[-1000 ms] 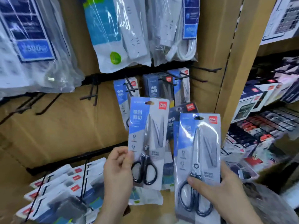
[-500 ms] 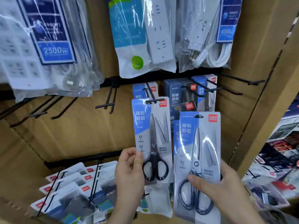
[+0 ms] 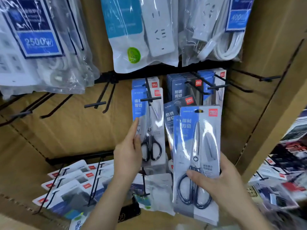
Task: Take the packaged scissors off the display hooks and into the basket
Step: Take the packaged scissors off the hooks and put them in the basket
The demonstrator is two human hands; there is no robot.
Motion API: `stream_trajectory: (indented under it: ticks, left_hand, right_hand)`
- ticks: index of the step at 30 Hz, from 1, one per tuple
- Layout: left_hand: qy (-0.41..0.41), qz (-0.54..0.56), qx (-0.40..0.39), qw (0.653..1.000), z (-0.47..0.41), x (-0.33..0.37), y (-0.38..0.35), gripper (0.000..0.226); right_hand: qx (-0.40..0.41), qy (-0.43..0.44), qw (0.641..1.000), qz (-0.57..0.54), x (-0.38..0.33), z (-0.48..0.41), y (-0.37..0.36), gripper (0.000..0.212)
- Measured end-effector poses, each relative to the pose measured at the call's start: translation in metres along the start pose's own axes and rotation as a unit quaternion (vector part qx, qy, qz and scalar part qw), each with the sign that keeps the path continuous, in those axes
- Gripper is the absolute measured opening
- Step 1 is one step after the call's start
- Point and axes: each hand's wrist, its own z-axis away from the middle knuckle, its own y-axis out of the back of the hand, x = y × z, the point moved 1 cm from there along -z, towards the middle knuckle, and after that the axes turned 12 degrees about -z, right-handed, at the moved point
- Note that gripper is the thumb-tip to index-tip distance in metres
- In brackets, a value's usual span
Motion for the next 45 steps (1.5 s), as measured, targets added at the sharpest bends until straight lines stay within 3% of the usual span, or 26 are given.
stream_trajectory:
  ticks: [9,12,20,22,24,26,27,30,32,36,41,45]
  left_hand:
    - [0.004,-0.118,-0.034,0.992,-0.060,-0.005,-0.029,0.062]
    - [0.002,-0.105,-0.047,0.993,-0.067,-0.012,-0.037,0.072]
    - [0.008,-0.079,-0.015,0.997,-0.056,-0.007,-0.031,0.065]
    - [0.011,0.020,-0.006,1.000,-0.023,0.009,-0.020,0.044]
    - [-0.044,0.158,-0.101,0.981,0.023,0.036,-0.009,0.025]
    - [-0.064,0.213,-0.218,0.950,0.056,0.059,-0.005,0.040]
    - [-0.047,0.230,-0.232,0.944,0.065,0.062,-0.009,0.045]
    - [0.033,0.282,-0.183,0.941,0.066,0.062,-0.019,0.047]
    - [0.060,0.320,-0.169,0.930,0.064,0.060,-0.020,0.051]
    - [0.104,0.378,-0.156,0.906,0.063,0.062,-0.019,0.035]
    - [0.144,0.409,-0.177,0.884,0.066,0.069,-0.017,0.033]
    - [0.157,0.460,-0.239,0.841,0.076,0.078,-0.019,0.027]
  right_hand:
    - [0.017,-0.002,0.999,-0.035,-0.004,-0.003,0.008,0.047]
    - [0.023,-0.002,0.998,-0.055,-0.004,-0.003,0.012,0.045]
    - [0.024,0.014,0.994,-0.103,-0.003,-0.003,0.008,0.042]
    - [0.033,0.022,0.993,-0.109,-0.003,-0.003,0.005,0.042]
    - [0.039,0.027,0.992,-0.114,0.000,-0.005,0.002,0.042]
    - [0.043,0.029,0.992,-0.115,0.001,-0.007,-0.001,0.038]
    - [0.051,0.030,0.991,-0.122,0.003,-0.008,-0.003,0.034]
    - [0.083,0.035,0.983,-0.159,-0.001,-0.004,-0.008,0.016]
    - [0.095,0.017,0.981,-0.168,-0.002,0.001,-0.007,0.030]
    - [0.122,-0.024,0.978,-0.167,0.002,0.009,-0.002,0.041]
    - [0.005,0.017,0.970,-0.242,0.003,0.015,0.003,0.027]
    - [0.009,0.037,0.972,-0.231,0.006,0.021,0.019,0.036]
